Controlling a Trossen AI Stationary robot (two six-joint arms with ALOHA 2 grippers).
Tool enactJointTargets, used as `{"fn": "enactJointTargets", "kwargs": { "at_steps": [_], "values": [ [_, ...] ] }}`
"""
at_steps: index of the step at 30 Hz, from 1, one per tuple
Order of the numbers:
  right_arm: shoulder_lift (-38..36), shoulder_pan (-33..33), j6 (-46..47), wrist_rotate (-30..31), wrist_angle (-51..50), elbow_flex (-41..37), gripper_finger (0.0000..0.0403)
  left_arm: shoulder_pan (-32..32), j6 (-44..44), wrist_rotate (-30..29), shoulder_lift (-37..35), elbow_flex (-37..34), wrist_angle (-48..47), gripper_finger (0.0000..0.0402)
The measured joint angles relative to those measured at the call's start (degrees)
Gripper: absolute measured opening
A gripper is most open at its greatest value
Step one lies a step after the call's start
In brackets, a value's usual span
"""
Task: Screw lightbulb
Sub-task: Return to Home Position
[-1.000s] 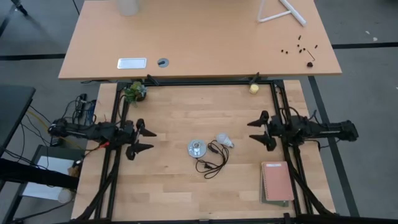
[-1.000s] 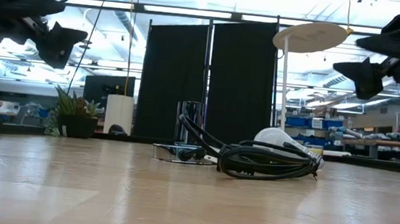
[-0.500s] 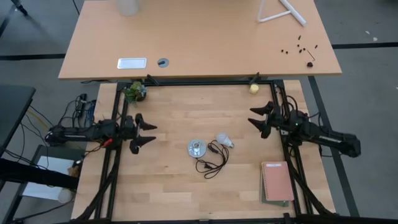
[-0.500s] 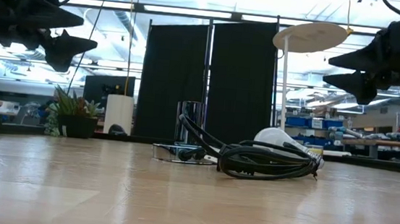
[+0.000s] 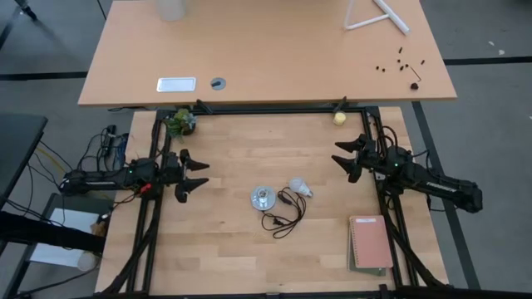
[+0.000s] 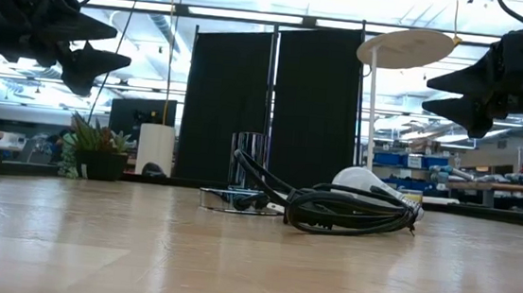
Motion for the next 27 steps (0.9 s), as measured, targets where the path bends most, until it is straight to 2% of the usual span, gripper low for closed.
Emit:
{"fn": "enactJointTargets", "kwargs": {
  "at_steps": [27],
  "values": [
    [0.00,0.02,0.00,0.04,0.00,0.00,0.0308,0.00,0.00,0.31,0.02,0.01,0.00,0.0268]
  ]
}}
